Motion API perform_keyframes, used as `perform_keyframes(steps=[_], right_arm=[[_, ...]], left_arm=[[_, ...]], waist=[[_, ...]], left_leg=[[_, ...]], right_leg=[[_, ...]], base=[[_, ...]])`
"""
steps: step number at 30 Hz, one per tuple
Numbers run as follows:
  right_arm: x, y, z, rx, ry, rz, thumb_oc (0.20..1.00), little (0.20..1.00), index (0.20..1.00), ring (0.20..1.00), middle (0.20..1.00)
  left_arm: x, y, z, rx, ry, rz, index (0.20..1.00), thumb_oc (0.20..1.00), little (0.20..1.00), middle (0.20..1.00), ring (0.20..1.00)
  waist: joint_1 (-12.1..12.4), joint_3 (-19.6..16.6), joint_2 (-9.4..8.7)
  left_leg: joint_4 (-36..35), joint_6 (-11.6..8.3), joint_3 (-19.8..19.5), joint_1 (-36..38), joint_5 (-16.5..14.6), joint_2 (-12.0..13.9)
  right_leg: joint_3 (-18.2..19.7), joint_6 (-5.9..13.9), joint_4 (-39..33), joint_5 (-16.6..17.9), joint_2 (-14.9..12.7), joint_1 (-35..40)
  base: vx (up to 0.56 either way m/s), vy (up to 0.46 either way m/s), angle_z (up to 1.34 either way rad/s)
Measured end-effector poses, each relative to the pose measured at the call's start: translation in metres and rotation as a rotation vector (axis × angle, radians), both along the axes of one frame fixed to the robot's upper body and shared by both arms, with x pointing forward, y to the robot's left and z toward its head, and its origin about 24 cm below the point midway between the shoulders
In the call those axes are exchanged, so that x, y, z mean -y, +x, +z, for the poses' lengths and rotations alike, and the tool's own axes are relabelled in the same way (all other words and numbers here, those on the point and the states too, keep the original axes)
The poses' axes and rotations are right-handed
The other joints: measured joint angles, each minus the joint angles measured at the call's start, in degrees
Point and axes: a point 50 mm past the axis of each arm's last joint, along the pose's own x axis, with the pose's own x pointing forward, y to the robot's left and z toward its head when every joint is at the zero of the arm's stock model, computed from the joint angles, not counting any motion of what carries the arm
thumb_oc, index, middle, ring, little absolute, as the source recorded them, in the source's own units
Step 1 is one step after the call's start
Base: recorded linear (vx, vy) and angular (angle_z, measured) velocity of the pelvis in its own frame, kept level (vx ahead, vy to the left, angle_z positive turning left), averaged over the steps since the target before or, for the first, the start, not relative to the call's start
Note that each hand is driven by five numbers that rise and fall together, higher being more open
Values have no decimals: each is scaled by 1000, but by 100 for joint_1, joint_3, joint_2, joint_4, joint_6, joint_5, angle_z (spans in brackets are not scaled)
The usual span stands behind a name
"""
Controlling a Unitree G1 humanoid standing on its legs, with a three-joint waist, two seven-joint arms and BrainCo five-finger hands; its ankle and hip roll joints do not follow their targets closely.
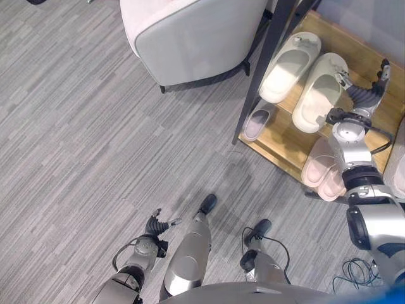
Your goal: Arrange the slippers neatly on the shoe rack.
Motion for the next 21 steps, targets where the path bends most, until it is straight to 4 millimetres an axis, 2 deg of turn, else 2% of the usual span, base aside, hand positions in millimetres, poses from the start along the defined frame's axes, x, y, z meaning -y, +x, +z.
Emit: perform_keyframes(steps=[5,7,8,10,13,17,19,21], right_arm=[[-13,-19,-36,-53,12,86,1000,1000,1000,1000,1000],[-28,-26,-55,-93,12,153,1000,1000,1000,1000,1000],[-34,-34,-69,-131,8,186,1000,1000,1000,1000,1000],[-61,-58,-120,-290,40,288,1000,1000,1000,1000,1000],[-72,-60,-128,-310,68,338,1000,1000,1000,1000,1000],[-77,-61,-130,-328,51,401,1000,1000,1000,1000,1000],[-89,-71,-145,-387,33,476,1000,1000,1000,1000,1000],[-90,-71,-143,-380,29,492,1000,1000,1000,1000,1000]], left_arm=[[0,-13,-7,-55,-8,19,1000,1000,1000,1000,1000],[-1,-19,-9,-63,-23,55,1000,1000,1000,1000,1000],[0,-20,-9,-62,-32,61,1000,1000,1000,1000,1000],[-3,-33,-14,-104,-41,96,1000,1000,1000,1000,1000],[-2,-33,-15,-109,-52,87,1000,1000,1000,1000,1000],[-2,-31,-14,-108,-57,84,1000,1000,1000,1000,1000],[-3,-42,-18,-140,-60,94,1000,1000,1000,1000,1000],[-2,-40,-17,-137,-64,91,1000,1000,1000,1000,1000]], waist=[[-152,-86,40],[-288,-98,33],[-332,-140,30],[-468,-399,-17],[-635,-468,-23],[-652,-525,-51],[-669,-667,-51],[-691,-697,-23]], left_leg=[[13,26,26,90,17,-33],[0,28,42,214,14,-40],[-2,29,64,262,14,-41],[6,93,179,427,-61,-64],[4,93,190,442,-61,-65],[-23,97,236,518,-57,-55],[-109,124,288,704,-73,-57],[-126,140,312,718,-64,-57]], right_leg=[[40,8,1,31,-30,73],[46,11,0,28,-47,194],[44,11,0,28,-53,243],[112,18,-3,-20,-101,349],[133,39,-2,-15,-112,359],[215,47,-3,-14,-126,401],[214,61,-3,-27,-149,530],[216,62,-2,-27,-162,529]], base=[[-24,23,-2],[13,17,0],[41,38,-4],[51,39,-20],[25,12,-5],[44,10,-2],[25,17,-9],[18,2,-8]])
